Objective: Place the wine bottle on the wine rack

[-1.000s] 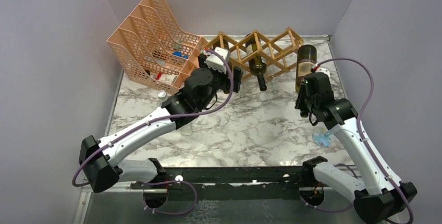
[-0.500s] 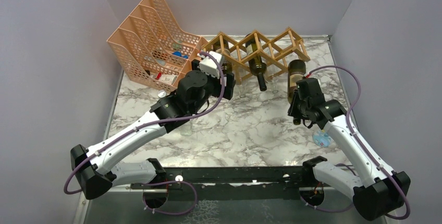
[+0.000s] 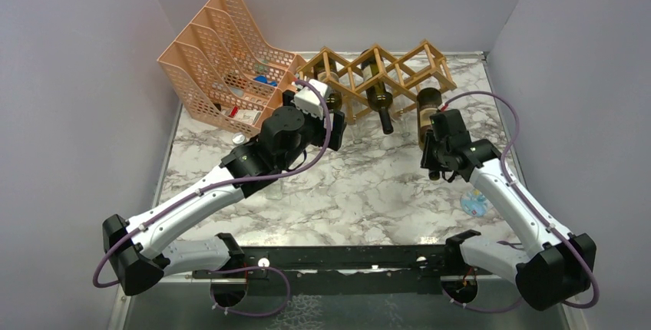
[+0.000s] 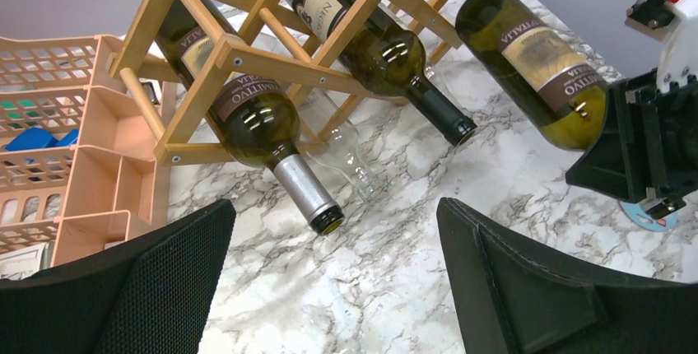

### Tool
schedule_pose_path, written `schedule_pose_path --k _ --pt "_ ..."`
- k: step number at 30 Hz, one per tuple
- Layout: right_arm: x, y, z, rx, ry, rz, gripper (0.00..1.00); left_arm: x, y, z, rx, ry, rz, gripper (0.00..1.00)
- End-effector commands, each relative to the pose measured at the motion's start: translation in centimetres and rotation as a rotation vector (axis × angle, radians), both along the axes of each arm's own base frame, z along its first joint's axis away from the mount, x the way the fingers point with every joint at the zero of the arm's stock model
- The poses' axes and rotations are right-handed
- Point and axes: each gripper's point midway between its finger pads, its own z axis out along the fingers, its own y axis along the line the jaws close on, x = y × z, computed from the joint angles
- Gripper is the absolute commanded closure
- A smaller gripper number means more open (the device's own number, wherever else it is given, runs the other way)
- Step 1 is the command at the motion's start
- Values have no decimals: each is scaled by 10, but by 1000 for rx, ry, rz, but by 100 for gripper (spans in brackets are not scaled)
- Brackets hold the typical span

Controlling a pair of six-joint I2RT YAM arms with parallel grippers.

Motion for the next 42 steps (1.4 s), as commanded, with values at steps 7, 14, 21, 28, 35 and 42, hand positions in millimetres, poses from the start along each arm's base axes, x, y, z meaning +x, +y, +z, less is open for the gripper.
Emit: schedule_pose_path --k 7,14,21,28,35,42 --pt "46 7 46 11 -209 16 99 -2 1 -2 -3 -5 -12 1" --pt "50 8 46 -6 -228 50 99 -3 1 -1 -7 -6 -15 1" --pt "65 11 45 -53 -227 114 99 -5 2 3 -17 -10 -22 1" --pt "91 19 63 -101 -340 219 99 -9 1 11 -40 -18 -40 1" --pt "119 26 68 -136 -341 310 99 -12 1 15 -55 -22 -49 1" --pt "138 29 69 -149 -348 396 99 -14 3 17 -59 -24 -53 1"
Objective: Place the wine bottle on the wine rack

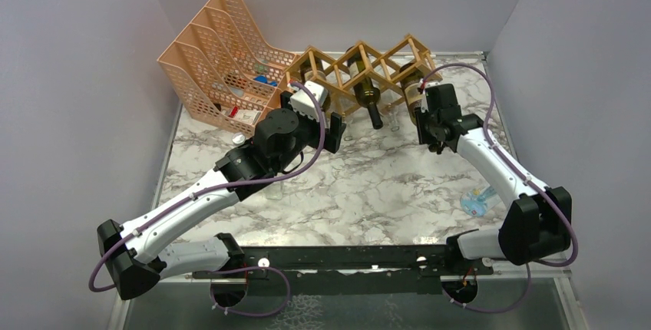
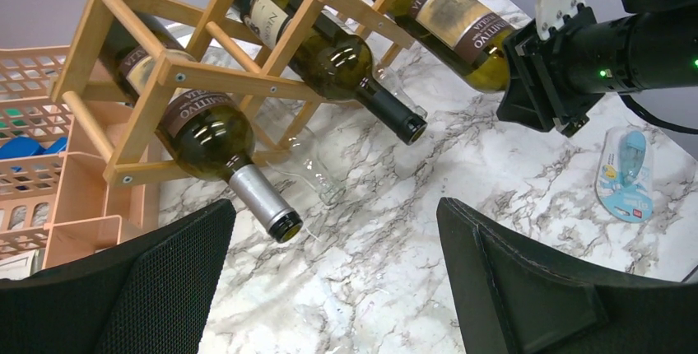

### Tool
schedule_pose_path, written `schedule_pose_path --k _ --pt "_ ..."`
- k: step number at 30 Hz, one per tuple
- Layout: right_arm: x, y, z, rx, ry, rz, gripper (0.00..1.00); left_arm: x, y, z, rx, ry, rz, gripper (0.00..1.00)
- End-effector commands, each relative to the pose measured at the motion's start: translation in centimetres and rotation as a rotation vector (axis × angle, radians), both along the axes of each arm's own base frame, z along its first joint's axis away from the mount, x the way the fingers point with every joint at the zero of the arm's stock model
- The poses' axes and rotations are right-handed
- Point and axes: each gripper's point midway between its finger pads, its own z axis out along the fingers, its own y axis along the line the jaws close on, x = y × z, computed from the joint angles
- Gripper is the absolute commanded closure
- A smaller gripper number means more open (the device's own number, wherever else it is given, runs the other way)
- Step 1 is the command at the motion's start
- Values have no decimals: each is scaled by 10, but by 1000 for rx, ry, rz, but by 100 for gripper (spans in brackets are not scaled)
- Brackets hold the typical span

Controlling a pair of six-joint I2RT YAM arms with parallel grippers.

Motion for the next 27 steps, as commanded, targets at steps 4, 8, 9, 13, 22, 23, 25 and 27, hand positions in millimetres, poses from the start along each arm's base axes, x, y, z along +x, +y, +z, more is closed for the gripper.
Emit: schedule_pose_path --k 4,8,9,13,22,23,25,27 --pt "62 30 59 48 -249 196 98 -5 2 13 -37 -20 -18 1" --pt "67 30 58 49 -257 210 97 -5 1 14 -37 -20 -19 1" --pt "68 31 58 57 -259 217 96 -5 1 14 -38 -21 -18 1" --pt "72 37 62 92 -264 241 94 -5 1 14 -34 -21 -18 1" --pt "92 45 56 154 -230 229 88 -5 3 20 -33 -26 -15 1" --pt "94 46 56 157 -221 225 87 -5 3 20 -32 -27 -15 1" --pt "99 48 56 161 -209 223 85 -5 4 21 -30 -28 -11 1" --pt "104 49 55 162 -202 220 83 -5 5 24 -34 -33 -8 1"
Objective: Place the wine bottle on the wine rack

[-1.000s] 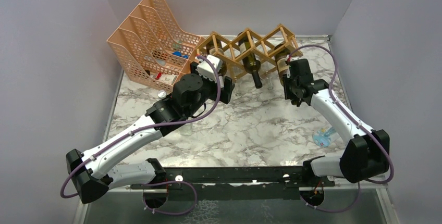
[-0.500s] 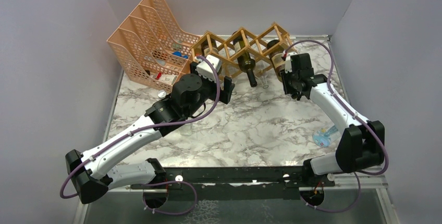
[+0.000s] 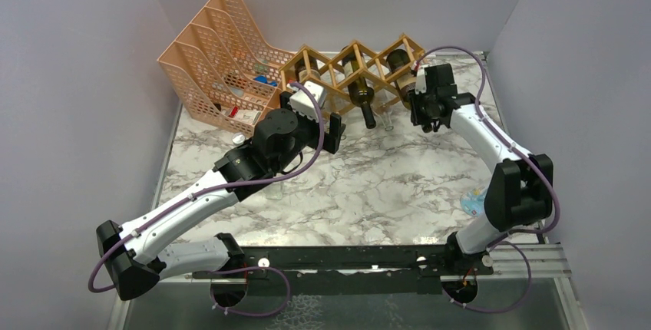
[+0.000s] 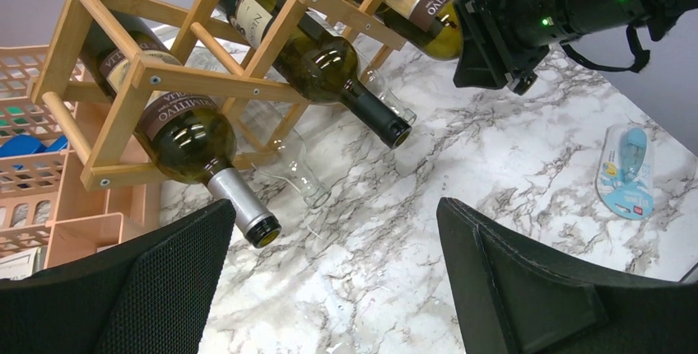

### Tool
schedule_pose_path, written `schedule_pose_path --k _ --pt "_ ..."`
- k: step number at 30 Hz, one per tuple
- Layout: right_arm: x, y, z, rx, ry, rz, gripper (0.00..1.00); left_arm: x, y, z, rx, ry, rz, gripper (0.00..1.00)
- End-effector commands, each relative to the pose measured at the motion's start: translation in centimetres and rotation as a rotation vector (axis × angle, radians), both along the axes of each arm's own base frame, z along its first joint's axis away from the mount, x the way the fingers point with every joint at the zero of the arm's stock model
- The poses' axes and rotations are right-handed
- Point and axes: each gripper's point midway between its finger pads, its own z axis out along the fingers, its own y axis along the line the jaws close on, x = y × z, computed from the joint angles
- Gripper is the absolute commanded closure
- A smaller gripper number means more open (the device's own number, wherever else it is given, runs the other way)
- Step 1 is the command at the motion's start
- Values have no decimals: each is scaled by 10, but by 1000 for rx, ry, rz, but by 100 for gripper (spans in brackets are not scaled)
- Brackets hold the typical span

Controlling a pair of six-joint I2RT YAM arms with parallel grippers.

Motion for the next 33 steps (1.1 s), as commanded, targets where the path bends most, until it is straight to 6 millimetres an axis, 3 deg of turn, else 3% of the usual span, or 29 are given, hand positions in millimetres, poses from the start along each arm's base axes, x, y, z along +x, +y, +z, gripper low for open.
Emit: schedule_pose_path --k 1,14,21,25,33 --pt "45 35 54 116 -192 95 82 -4 4 24 -35 -35 -6 1" --pt "74 39 50 118 -163 82 71 -2 5 30 -29 -45 -2 1" --pt "88 36 52 82 -189 95 57 -2 5 30 -29 -45 1 1" --pt "99 38 56 90 -213 97 55 -1 4 31 -28 -46 0 1" --pt "98 37 46 94 -195 89 53 -1 4 30 -26 -43 1 1"
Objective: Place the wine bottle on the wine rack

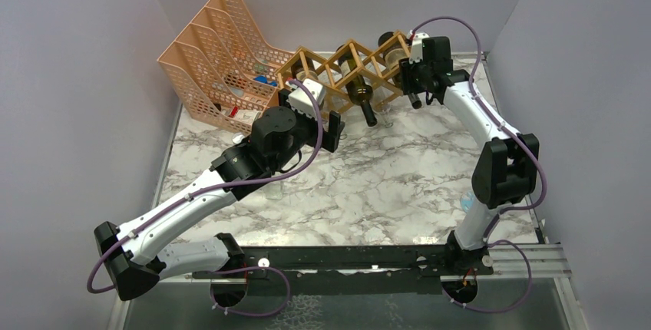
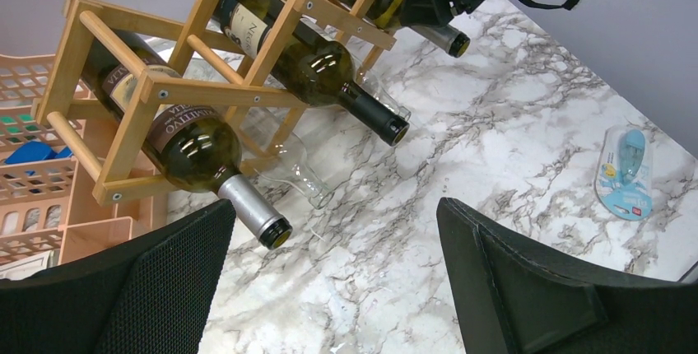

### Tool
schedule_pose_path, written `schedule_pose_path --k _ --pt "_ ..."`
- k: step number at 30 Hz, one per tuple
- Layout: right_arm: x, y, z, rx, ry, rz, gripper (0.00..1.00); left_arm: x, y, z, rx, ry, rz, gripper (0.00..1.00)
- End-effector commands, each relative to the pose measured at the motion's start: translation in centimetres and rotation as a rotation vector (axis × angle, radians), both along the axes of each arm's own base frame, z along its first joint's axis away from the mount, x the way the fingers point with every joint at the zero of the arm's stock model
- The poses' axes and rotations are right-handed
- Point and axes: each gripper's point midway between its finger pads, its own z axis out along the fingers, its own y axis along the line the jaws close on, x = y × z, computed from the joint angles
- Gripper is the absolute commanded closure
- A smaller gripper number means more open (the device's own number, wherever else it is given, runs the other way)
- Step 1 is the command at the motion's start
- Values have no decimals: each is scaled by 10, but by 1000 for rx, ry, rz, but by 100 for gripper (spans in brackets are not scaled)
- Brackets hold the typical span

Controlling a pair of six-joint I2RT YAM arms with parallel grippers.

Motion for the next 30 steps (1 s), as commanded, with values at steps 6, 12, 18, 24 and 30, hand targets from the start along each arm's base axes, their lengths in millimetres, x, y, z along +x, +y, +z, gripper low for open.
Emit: schedule_pose_path --k 6,12,18,24,30 --pt "3 7 10 39 -58 19 52 1 2 21 -30 -40 3 1" --pt "-9 6 42 97 -130 -14 50 1 4 23 -30 -46 8 1" --pt "-35 8 89 178 -223 -14 47 -1 6 30 -32 -65 7 1" --pt "-77 25 97 319 -103 18 46 -3 10 45 -26 -109 -8 1" --pt "-129 61 101 476 -54 197 45 -9 22 72 -60 -167 3 1"
